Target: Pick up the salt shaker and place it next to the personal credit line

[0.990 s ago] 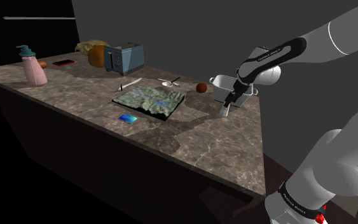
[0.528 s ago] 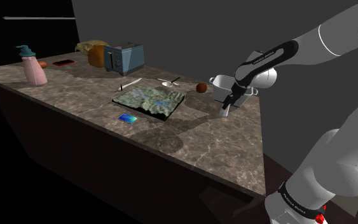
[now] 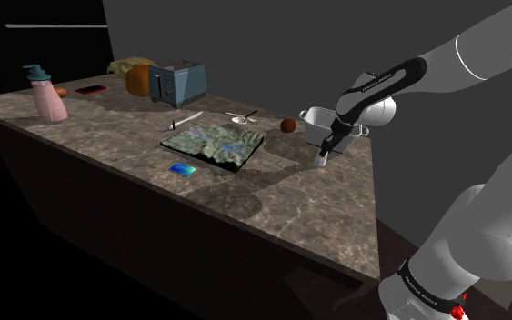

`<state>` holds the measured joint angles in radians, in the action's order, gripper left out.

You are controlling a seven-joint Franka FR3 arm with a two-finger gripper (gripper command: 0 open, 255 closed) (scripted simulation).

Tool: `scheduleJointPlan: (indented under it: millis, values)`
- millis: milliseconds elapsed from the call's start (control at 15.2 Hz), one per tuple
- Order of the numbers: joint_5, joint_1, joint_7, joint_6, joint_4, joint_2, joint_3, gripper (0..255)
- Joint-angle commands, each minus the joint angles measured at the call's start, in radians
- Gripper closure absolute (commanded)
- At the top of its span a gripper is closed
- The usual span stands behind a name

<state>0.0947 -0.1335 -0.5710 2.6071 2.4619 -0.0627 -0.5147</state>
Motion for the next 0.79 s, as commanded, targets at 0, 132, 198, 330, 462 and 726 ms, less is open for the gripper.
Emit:
scheduleJointPlan:
  millis: [0, 132, 198, 330, 462, 726]
  values:
    - [0.000, 0.000, 0.000, 0.000, 0.000, 0.000, 0.000, 255]
    - [0.000, 0.000, 0.000, 0.000, 0.001, 0.000, 0.000, 255]
    - [0.000, 0.000, 0.000, 0.000, 0.000, 0.000, 0.000, 255]
    - [-0.013, 0.002, 0.010, -0.014, -0.004, -0.011, 0.001, 255]
    - [-0.036, 0.006, 0.028, -0.042, -0.012, -0.034, 0.004, 255]
    - [-0.073, 0.013, 0.059, -0.098, -0.033, -0.076, 0.012, 255]
